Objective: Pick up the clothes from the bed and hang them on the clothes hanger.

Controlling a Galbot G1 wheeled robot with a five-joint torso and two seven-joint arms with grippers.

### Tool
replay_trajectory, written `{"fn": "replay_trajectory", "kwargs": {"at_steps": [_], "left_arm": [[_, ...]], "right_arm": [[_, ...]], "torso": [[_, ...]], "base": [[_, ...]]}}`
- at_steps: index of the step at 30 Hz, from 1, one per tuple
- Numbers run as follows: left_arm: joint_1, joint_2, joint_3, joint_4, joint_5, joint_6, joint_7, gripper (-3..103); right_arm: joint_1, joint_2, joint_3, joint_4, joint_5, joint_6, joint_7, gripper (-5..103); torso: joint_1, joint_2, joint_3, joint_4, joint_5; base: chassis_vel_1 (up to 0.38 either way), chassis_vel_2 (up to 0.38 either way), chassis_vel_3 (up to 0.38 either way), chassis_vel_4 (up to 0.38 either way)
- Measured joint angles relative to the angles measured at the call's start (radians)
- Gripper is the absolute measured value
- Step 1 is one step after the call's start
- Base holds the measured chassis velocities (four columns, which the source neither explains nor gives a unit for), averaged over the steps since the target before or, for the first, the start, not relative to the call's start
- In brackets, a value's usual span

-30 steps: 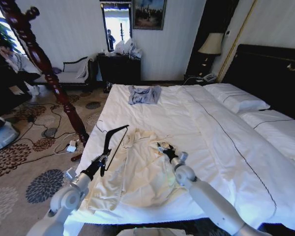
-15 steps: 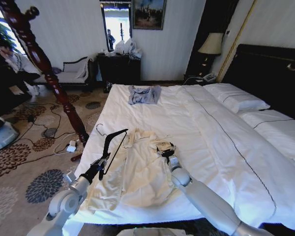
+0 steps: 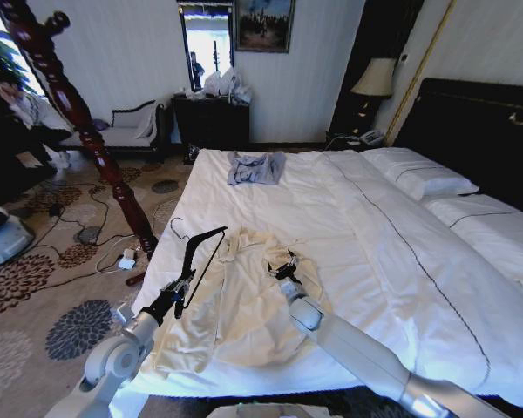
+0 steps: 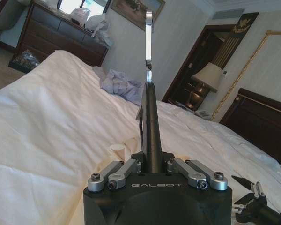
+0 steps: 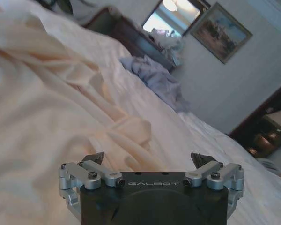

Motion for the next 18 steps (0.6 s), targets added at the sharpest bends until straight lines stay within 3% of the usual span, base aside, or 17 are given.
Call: {"fn": "replay_trajectory", "kwargs": {"at_steps": [3,5,7,10,18], "left_arm": [[-0.008,-0.002,0.005,0.003,0.000,0.000,-0.005,18],[-0.013,-0.002,0.008,0.004,-0.001,0.000,-0.007,18],[-0.014,-0.002,0.010,0.004,-0.001,0.000,-0.008,18],[-0.015,-0.002,0.010,0.003,-0.002,0.000,-0.010,18],[-0.010,-0.001,0.007,0.000,-0.002,0.000,-0.010,18]], "right_arm": [[0.013,0.005,-0.017,-0.007,0.011,-0.029,0.014,102],[0.014,0.003,-0.029,-0.001,0.027,-0.044,0.016,95],[0.014,0.002,-0.036,0.004,0.036,-0.052,0.019,93],[0.014,0.002,-0.047,0.009,0.051,-0.062,0.022,99],[0.018,0.000,-0.055,0.053,0.099,-0.115,0.024,100]], "torso": [[0.000,0.000,0.000,-0.0001,0.0000],[0.000,0.000,0.000,-0.0002,0.0000],[0.000,0.000,0.000,-0.0002,0.0000],[0.000,0.000,0.000,-0.0001,0.0000],[0.000,0.000,0.000,-0.0001,0.0000]], "base": [[0.000,0.000,0.000,0.000],[0.000,0.000,0.000,0.000],[0.000,0.000,0.000,0.000],[0.000,0.000,0.000,0.000],[0.000,0.000,0.000,0.000]]}}
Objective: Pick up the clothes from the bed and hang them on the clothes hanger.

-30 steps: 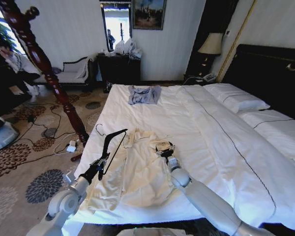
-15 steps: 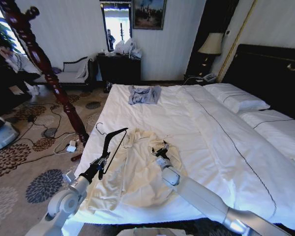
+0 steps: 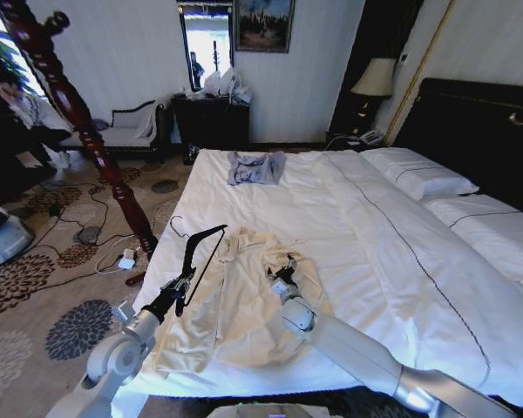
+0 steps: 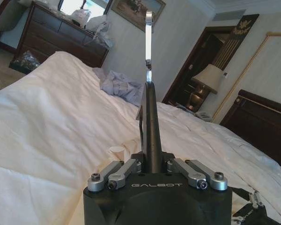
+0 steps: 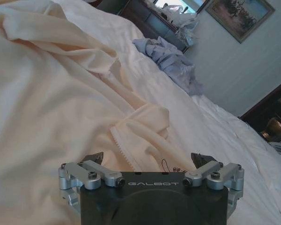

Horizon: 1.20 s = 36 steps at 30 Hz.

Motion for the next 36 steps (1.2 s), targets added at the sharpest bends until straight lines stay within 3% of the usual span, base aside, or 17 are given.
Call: {"fn": "replay_trajectory", "kwargs": {"at_steps": [5,8,10,11,12,20,25,26,27,28,36], "left_arm": [[0.011,-0.006,0.006,-0.012,0.010,-0.001,0.000,18],[0.018,-0.009,0.005,-0.017,0.013,-0.003,0.000,18],[0.020,-0.010,0.004,-0.019,0.013,-0.003,0.000,18],[0.022,-0.010,0.003,-0.021,0.014,-0.004,0.000,18],[0.023,-0.011,0.002,-0.022,0.014,-0.004,0.000,18],[0.039,-0.013,0.002,-0.029,0.027,-0.008,0.003,18],[0.042,-0.014,0.003,-0.033,0.029,-0.009,0.003,18],[0.043,-0.015,0.003,-0.036,0.029,-0.009,0.003,18],[0.046,-0.017,0.004,-0.045,0.028,-0.009,0.003,18],[0.046,-0.019,0.005,-0.048,0.028,-0.009,0.003,18],[0.041,-0.023,0.005,-0.060,0.025,-0.011,0.004,18]], "right_arm": [[0.016,0.021,0.003,-0.045,0.026,-0.023,0.016,101],[0.021,0.028,0.010,-0.054,0.036,-0.034,0.020,87],[0.022,0.028,0.010,-0.056,0.036,-0.035,0.020,87],[0.022,0.029,0.012,-0.061,0.025,-0.034,0.021,77],[0.022,0.032,0.015,-0.068,0.008,-0.029,0.021,77],[0.020,0.048,0.037,-0.123,-0.133,0.063,0.005,44],[0.018,0.048,0.043,-0.134,-0.139,0.068,0.000,32],[0.017,0.048,0.047,-0.139,-0.139,0.075,-0.005,27],[0.012,0.053,0.070,-0.153,-0.136,0.120,-0.026,10],[0.011,0.056,0.080,-0.159,-0.131,0.140,-0.032,5],[0.024,0.055,0.154,-0.181,0.002,0.221,-0.069,1]], "torso": [[0.000,0.000,0.000,0.0000,0.0002],[0.000,0.000,0.000,0.0002,0.0001],[0.000,0.000,0.000,0.0001,0.0001],[0.000,0.000,0.000,0.0001,0.0001],[0.000,0.000,0.000,0.0000,0.0001],[0.000,0.000,0.000,0.0001,0.0001],[0.000,0.000,0.000,0.0001,0.0001],[0.000,0.000,0.000,0.0000,0.0001],[0.000,0.000,0.000,0.0000,0.0001],[0.000,0.000,0.000,0.0000,0.0001],[0.000,0.000,0.000,0.0002,0.0001]], "base": [[0.000,0.000,0.000,0.000],[0.000,0.000,0.000,0.000],[0.000,0.000,0.000,0.000],[0.000,0.000,0.000,0.000],[0.000,0.000,0.000,0.000],[0.000,0.000,0.000,0.000],[0.000,0.000,0.000,0.000],[0.000,0.000,0.000,0.000],[0.000,0.000,0.000,0.000],[0.000,0.000,0.000,0.000],[0.000,0.000,0.000,0.000]]}}
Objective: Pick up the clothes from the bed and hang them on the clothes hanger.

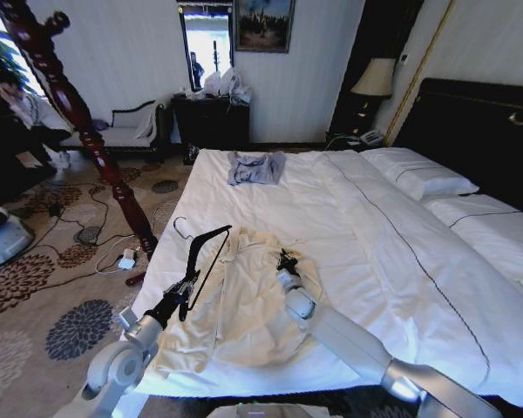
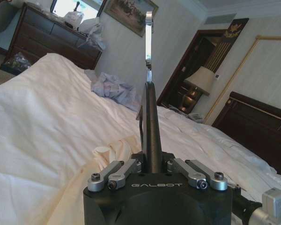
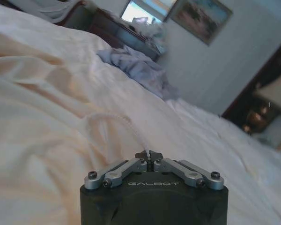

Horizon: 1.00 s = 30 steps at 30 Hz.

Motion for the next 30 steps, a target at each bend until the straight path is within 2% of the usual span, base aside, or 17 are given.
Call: {"fn": "replay_trajectory", "kwargs": {"at_steps": [3,9,17,23,30], "left_arm": [[0.004,0.001,-0.002,-0.017,-0.006,0.000,0.001,18],[0.021,0.008,0.021,-0.083,-0.020,0.002,0.029,18],[0.035,0.031,0.118,-0.130,-0.056,0.024,0.054,18],[0.009,0.041,0.160,-0.082,-0.096,0.039,0.048,18],[-0.067,0.035,0.265,-0.018,-0.106,0.045,0.042,18]], "right_arm": [[0.001,-0.022,0.040,0.019,0.102,0.002,0.000,1],[0.000,-0.056,0.099,0.063,0.208,0.006,0.009,1],[0.015,-0.085,0.164,0.086,0.264,0.055,-0.040,1],[0.042,-0.086,0.179,0.080,0.292,0.098,-0.068,1],[0.090,-0.087,0.182,0.111,0.336,0.174,-0.107,1]], "torso": [[0.000,0.000,0.000,-0.0003,0.0000],[0.000,0.000,0.000,-0.0002,0.0001],[0.000,0.000,0.000,-0.0002,0.0001],[0.000,0.000,0.000,0.0001,0.0000],[0.000,0.000,0.000,-0.0001,0.0000]], "base": [[0.000,0.000,0.000,0.000],[0.000,0.000,0.000,0.000],[0.000,0.000,0.000,0.000],[0.000,0.000,0.000,0.000],[0.000,0.000,0.000,0.000]]}}
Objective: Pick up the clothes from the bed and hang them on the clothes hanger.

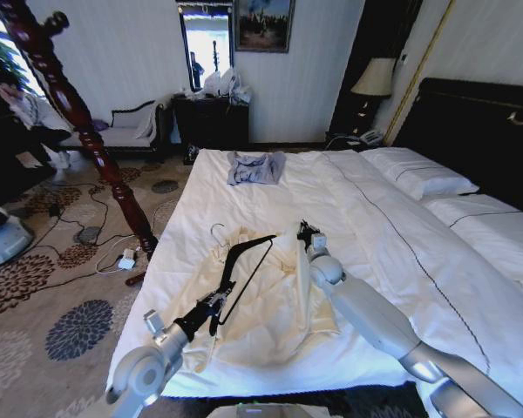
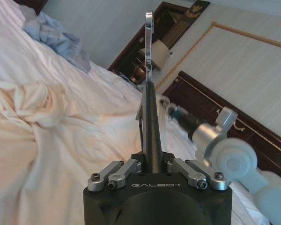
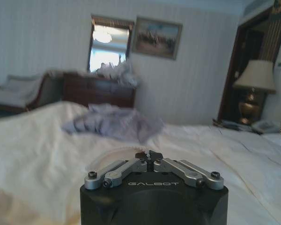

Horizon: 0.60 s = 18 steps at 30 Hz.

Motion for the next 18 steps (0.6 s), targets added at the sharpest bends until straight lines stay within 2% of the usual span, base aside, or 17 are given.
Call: {"fn": "replay_trajectory", "kwargs": {"at_steps": [7,12,18], "left_arm": [[-0.056,-0.018,0.044,0.035,-0.019,0.000,-0.002,18],[-0.081,-0.039,0.095,0.048,-0.031,0.000,0.002,18],[-0.090,-0.037,0.128,0.049,-0.030,0.000,0.005,18]], "right_arm": [[0.020,-0.019,0.003,0.065,0.060,0.056,-0.033,1],[0.026,-0.040,0.003,0.110,0.103,0.133,-0.079,1],[0.026,-0.055,0.017,0.143,0.148,0.153,-0.087,1]], "torso": [[0.000,0.000,0.000,-0.0002,0.0000],[0.000,0.000,0.000,0.0000,0.0000],[0.000,0.000,0.000,-0.0001,0.0001]], "base": [[0.000,0.000,0.000,0.000],[0.000,0.000,0.000,0.000],[0.000,0.000,0.000,0.000]]}}
